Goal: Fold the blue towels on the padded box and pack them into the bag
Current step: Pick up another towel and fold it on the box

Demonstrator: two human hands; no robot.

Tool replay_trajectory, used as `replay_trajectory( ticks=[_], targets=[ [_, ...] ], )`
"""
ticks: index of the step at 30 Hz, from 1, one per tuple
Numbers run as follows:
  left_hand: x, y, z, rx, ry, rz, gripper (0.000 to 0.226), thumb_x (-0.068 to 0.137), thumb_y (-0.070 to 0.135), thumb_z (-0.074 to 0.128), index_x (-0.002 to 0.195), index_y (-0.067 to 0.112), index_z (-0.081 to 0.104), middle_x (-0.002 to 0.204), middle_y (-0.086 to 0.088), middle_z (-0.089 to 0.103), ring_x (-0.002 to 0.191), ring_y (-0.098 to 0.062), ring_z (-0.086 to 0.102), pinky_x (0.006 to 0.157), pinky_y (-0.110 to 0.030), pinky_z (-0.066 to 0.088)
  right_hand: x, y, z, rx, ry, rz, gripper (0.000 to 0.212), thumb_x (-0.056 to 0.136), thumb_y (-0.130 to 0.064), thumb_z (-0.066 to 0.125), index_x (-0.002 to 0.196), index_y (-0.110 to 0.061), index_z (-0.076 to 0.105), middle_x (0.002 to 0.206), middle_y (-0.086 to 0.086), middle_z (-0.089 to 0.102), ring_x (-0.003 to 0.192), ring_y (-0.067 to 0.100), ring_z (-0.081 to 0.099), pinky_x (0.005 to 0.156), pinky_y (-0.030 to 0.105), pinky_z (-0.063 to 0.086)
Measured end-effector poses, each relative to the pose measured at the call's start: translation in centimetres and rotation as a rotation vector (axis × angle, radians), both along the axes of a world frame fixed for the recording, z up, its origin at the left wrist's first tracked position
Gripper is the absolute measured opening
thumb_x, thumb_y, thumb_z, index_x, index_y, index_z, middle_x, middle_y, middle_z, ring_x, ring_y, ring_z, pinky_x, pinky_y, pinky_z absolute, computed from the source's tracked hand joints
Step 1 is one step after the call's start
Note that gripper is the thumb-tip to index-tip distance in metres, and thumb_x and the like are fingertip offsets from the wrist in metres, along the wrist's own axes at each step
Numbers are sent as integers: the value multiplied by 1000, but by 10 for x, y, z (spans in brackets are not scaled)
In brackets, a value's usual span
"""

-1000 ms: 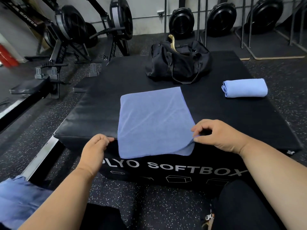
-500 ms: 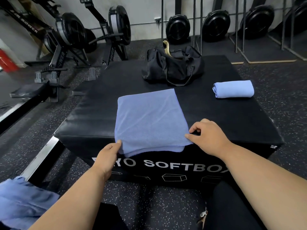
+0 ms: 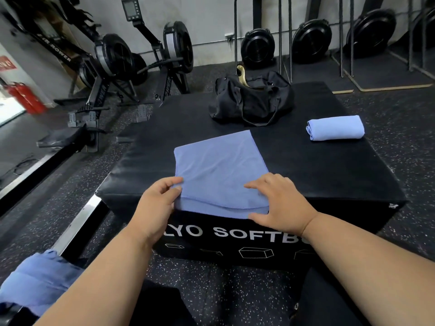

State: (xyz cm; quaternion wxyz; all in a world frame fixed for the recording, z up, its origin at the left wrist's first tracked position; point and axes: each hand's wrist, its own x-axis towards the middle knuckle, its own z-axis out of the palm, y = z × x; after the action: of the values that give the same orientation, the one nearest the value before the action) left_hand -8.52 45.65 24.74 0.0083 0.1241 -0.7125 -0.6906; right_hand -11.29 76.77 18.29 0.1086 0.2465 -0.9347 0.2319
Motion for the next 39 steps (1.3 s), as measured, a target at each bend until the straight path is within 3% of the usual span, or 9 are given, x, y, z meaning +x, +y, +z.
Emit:
replay_trajectory(
  ticks=[5, 8, 12, 17, 21, 24, 27, 32, 39],
  targets=[
    [2, 8, 31, 166, 44, -143, 42, 93, -9, 60, 129, 9, 68, 122, -10, 77, 102, -14, 74, 76, -20, 58, 2, -11, -5, 65, 7, -8, 88, 70, -73, 72, 148, -40, 46, 120, -8, 52, 101, 15, 51, 92, 37, 40],
    [-1, 4, 37, 71, 69, -265, 72, 80, -4, 63, 150, 9, 54, 141, -11, 67, 122, -19, 67, 99, -31, 53, -1, -13, -9, 21, 37, -68, 62, 79, -48, 77, 136, -35, 59, 113, -7, 57, 94, 20, 55, 87, 40, 44],
    [4, 0, 42, -148, 129, -255, 66, 82, 5, 71, 146, 18, 59, 135, -11, 71, 119, -21, 67, 117, -45, 47, -3, -14, -2, -112, 3, -154, 13, 89, -20, 69, 99, -27, 73, 98, -11, 64, 86, 19, 58, 84, 40, 47],
    [14, -10, 42, -468, 115, -124, 42, 90, 23, 81, 131, 28, 72, 113, 13, 78, 107, -3, 72, 110, -37, 52, 2, -7, 8, -123, -100, -142, 9, 93, -20, 67, 91, -28, 69, 84, -17, 58, 83, 13, 55, 75, 28, 42],
    [24, -9, 36, -490, 133, -92, 10, 101, 27, 71, 103, 25, 81, 84, 13, 76, 80, -1, 65, 90, -38, 57, 7, -5, 12, -206, -98, -168, 15, 97, -20, 66, 88, -31, 62, 80, -15, 58, 81, 6, 54, 67, 20, 34],
    [29, -7, 41, -519, 164, -92, 24, 102, 35, 68, 91, 14, 73, 78, 1, 68, 75, -9, 57, 88, -49, 57, 8, -5, 15, -277, -110, -196, 14, 97, -22, 65, 91, -33, 61, 85, -15, 59, 85, 6, 54, 72, 25, 42],
    [31, -3, 54, -529, 208, -85, 24, 102, 36, 67, 88, 17, 73, 76, 6, 67, 73, -9, 58, 83, -39, 54, 17, -11, 30, -403, -131, -191, 25, 91, -25, 73, 115, -31, 66, 102, -24, 58, 97, 9, 59, 87, 29, 51],
    [35, 18, 76, -418, 199, -174, 20, 104, 30, 65, 92, 19, 78, 79, 7, 72, 74, -6, 61, 79, -29, 53, 50, -54, 82, -608, -134, -42, 31, 90, -31, 80, 118, -35, 68, 117, -25, 66, 115, 1, 59, 95, 9, 41],
    [54, 32, 91, -306, 159, -328, 23, 106, 27, 62, 99, 11, 78, 79, 0, 67, 76, -15, 53, 74, -30, 47, 72, -80, 116, -901, -347, 5, 7, 97, -21, 74, 93, -26, 76, 91, -13, 77, 85, 5, 71, 83, 23, 55]
  ],
)
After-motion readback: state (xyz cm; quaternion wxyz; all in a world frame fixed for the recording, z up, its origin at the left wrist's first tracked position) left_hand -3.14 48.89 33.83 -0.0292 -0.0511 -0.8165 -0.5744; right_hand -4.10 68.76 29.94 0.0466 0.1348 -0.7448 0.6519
